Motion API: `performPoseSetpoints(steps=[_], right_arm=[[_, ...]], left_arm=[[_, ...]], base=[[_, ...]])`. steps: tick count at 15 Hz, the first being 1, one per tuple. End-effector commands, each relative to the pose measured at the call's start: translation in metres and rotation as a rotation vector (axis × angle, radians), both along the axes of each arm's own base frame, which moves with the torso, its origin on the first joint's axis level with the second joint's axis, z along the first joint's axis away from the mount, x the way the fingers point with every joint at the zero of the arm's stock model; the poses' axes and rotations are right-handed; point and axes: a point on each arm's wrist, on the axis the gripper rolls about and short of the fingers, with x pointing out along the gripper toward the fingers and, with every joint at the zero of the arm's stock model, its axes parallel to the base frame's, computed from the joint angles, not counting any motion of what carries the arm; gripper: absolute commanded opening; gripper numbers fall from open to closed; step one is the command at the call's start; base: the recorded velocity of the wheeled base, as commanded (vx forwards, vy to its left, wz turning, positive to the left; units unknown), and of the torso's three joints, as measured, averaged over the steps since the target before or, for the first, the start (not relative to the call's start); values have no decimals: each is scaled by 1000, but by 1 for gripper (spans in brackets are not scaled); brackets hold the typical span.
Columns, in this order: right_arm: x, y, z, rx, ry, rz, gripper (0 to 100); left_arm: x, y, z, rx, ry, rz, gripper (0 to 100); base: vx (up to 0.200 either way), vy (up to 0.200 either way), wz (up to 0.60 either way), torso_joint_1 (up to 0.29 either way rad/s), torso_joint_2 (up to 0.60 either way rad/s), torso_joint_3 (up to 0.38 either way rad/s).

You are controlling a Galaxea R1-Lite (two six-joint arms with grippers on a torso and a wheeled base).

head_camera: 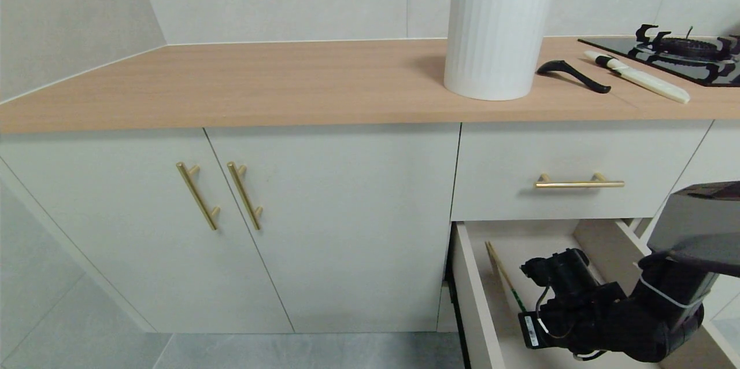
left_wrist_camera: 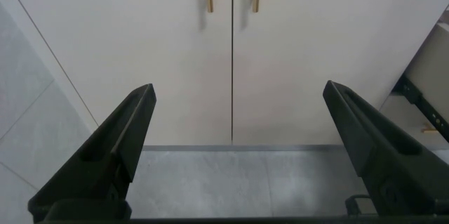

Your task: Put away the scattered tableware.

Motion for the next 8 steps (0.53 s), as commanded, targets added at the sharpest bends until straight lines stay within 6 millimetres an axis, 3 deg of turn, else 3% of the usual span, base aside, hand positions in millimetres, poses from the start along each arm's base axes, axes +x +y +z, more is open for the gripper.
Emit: performPoseSetpoints(steps=[1,2,3,8], right_arm=[[0,0,-1,-2,3,-2,0],[0,0,-1,-3,2,-4,0],[0,0,-1,1,3,-10,100],[-1,2,2,6,-5,-7,100]], left_arm=[[0,0,0,0,0,0,100],[0,0,0,0,0,0,100],[0,0,0,0,0,2,100],[0,0,0,0,0,0,100]], base=[[0,0,0,0,0,0],[0,0,0,0,0,0],[0,0,0,0,0,0],[0,0,0,0,0,0]])
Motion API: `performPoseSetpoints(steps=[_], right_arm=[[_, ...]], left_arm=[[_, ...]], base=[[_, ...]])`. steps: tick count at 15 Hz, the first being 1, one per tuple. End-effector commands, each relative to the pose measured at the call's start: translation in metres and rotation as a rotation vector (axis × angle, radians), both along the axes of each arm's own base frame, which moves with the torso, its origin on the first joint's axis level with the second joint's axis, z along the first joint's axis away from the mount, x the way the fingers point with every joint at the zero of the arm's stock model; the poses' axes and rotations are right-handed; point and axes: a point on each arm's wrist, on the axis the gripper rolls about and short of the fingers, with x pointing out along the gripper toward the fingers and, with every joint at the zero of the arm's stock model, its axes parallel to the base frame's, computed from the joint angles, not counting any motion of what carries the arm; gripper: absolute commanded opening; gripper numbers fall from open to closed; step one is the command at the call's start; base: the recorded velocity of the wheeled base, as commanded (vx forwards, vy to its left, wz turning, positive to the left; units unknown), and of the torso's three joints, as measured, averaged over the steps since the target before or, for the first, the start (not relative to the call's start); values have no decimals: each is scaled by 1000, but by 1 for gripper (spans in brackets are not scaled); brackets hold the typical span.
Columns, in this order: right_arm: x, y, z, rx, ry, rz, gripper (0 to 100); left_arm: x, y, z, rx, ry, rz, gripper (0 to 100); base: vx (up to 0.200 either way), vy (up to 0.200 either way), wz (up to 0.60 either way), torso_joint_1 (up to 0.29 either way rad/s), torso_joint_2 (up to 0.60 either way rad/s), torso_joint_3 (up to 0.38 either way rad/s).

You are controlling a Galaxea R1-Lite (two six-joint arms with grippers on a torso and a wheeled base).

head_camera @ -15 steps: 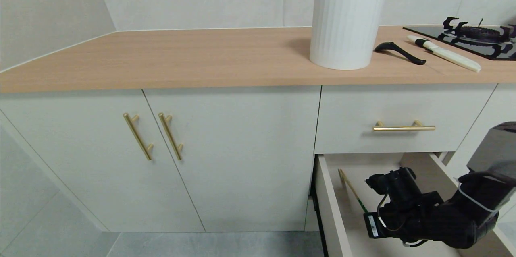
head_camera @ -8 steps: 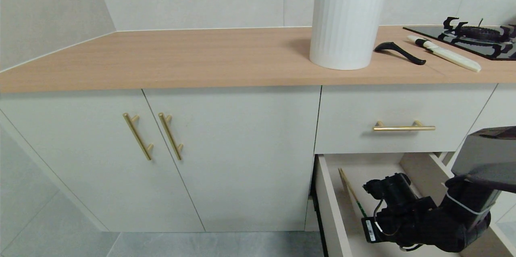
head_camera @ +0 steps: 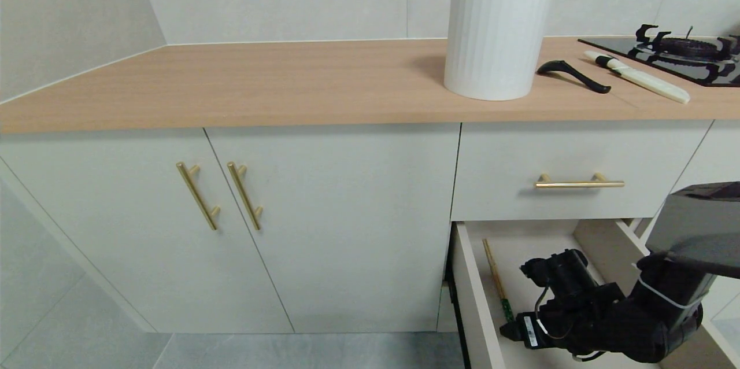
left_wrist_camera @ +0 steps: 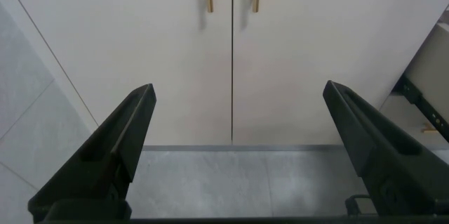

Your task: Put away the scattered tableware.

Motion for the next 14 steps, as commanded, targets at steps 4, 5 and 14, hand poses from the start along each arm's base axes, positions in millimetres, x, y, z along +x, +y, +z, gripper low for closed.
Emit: performPoseSetpoints(steps=[4,5,14], right_arm=[[-13,-6,63,78,-165,-6,100],[-20,-11,83,86,-190,-13,100],[-68,-58,199,82,-317,-75,100]], left_arm=[[0,0,0,0,0,0,100],[0,0,0,0,0,0,100],[0,0,0,0,0,0,100]], base=[[0,0,0,0,0,0],[0,0,0,0,0,0],[0,0,0,0,0,0]])
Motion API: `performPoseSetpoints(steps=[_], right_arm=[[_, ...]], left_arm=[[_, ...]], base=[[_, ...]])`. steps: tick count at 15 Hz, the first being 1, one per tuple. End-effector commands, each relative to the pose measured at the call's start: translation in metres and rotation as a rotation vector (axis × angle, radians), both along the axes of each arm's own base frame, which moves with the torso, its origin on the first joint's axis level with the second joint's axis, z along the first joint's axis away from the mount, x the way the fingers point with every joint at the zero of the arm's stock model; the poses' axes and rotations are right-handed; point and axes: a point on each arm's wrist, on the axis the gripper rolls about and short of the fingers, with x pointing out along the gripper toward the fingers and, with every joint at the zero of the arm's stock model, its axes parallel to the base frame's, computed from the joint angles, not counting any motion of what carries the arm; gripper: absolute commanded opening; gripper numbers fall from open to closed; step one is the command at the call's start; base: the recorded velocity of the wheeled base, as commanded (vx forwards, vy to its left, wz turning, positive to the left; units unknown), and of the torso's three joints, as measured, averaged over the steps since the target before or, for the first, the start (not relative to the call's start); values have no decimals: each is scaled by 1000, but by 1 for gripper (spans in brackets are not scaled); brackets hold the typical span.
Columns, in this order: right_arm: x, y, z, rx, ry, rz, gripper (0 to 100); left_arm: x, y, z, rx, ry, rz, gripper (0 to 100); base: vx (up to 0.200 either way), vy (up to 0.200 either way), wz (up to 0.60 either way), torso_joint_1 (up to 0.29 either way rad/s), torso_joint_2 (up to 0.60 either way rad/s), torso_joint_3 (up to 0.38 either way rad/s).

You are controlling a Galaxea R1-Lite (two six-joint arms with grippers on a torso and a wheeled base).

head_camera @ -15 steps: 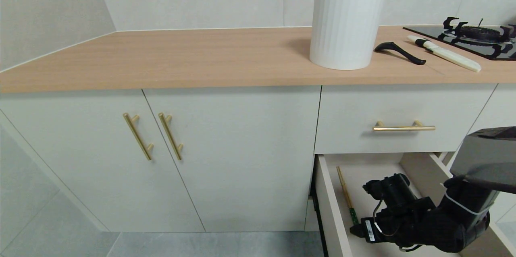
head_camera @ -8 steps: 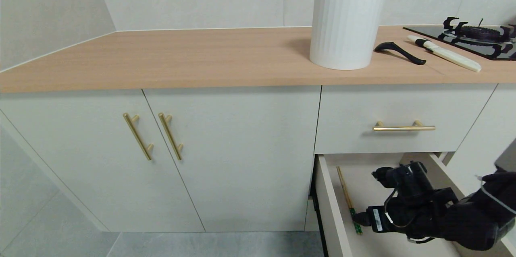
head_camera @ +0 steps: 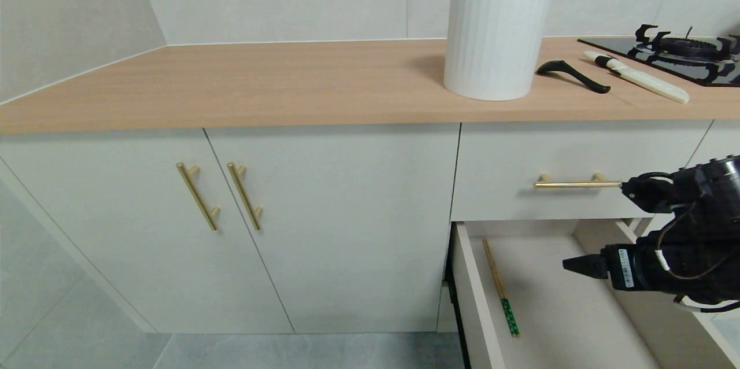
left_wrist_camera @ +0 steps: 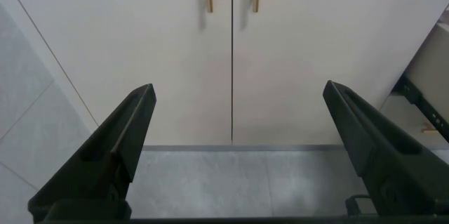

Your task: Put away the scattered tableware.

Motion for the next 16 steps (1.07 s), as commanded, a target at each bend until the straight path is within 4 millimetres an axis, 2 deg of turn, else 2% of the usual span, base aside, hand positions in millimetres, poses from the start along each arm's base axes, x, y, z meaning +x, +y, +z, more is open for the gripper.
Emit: performPoseSetpoints(steps=[1,7,11,16], right_arm=[[-12,-7,21,23,-93,-15,100],[-18,-9,26,7,-122,2,100],[-19,-9,25,6,-123,1,100],[-19,-9,24,-8,-119,14,100]], left_arm=[[0,0,0,0,0,0,100],[0,0,0,0,0,0,100],[0,0,0,0,0,0,100],[0,0,0,0,0,2,100]], base=[[0,0,0,0,0,0],[0,0,0,3,-13,-4],[0,0,0,76,-264,-275],[0,0,0,135,-520,-307]])
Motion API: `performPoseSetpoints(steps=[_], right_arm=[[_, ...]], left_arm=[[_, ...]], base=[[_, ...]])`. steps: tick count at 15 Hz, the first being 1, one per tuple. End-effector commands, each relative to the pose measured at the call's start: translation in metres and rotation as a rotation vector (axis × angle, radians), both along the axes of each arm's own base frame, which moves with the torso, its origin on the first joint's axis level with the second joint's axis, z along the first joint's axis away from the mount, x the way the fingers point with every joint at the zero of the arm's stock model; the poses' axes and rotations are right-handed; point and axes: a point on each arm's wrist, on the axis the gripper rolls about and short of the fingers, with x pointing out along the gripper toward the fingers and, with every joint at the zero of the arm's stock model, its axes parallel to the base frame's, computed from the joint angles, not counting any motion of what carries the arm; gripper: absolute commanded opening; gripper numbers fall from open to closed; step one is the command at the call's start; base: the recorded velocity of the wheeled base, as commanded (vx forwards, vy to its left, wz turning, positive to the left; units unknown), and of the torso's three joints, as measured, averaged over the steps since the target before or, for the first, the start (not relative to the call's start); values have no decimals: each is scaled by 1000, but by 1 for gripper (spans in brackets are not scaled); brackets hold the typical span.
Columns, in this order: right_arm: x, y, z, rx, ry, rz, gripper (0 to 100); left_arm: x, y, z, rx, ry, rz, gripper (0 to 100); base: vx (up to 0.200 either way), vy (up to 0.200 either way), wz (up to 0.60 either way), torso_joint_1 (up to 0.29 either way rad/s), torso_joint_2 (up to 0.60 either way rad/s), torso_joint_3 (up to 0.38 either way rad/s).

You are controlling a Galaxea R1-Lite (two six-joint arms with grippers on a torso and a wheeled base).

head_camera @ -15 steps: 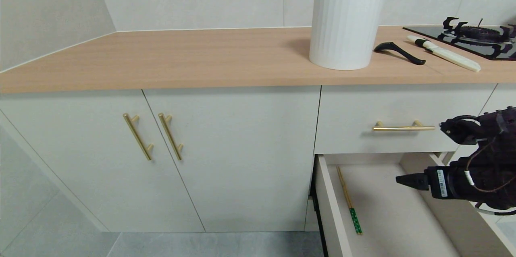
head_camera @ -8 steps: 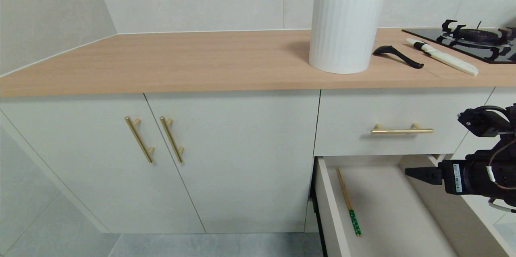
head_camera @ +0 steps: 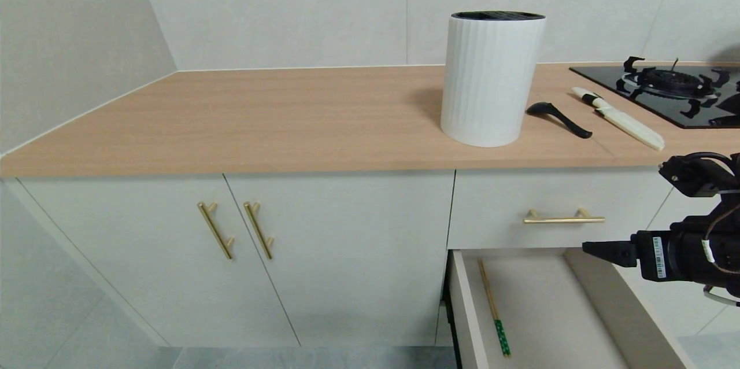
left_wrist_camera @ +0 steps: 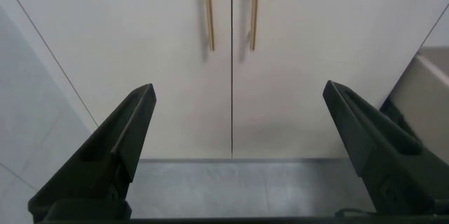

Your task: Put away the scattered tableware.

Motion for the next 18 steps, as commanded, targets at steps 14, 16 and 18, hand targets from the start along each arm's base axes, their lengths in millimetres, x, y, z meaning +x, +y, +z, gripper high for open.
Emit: performPoseSetpoints(steps=[14,16,18], right_arm=[[0,0,-7,-41,22,25,100],[1,0,-9,-46,28,25,100],[9,-5,-10,-45,11,-4,100]], left_arm=[[0,0,0,0,1,0,100],[0,0,0,0,1,1,100],[0,0,0,0,1,0,100]], base=[[0,0,0,169,-429,-258],[0,0,0,21,-30,-18],[0,0,0,0,0,0]])
